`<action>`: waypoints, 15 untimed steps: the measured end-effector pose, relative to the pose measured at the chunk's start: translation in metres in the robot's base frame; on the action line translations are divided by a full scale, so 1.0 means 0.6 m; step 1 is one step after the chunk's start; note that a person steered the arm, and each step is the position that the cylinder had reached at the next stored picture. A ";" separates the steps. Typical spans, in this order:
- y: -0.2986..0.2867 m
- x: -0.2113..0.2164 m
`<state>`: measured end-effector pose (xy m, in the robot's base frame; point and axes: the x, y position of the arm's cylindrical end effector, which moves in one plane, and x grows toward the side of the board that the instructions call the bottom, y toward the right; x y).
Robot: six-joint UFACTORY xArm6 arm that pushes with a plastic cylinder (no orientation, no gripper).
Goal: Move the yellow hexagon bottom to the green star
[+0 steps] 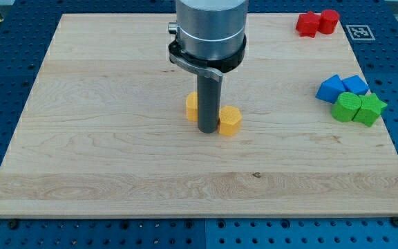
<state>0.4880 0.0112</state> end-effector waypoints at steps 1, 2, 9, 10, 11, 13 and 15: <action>0.006 0.000; 0.024 0.000; 0.164 -0.022; 0.199 -0.022; 0.222 -0.022; 0.246 -0.009; 0.273 0.001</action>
<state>0.4887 0.1753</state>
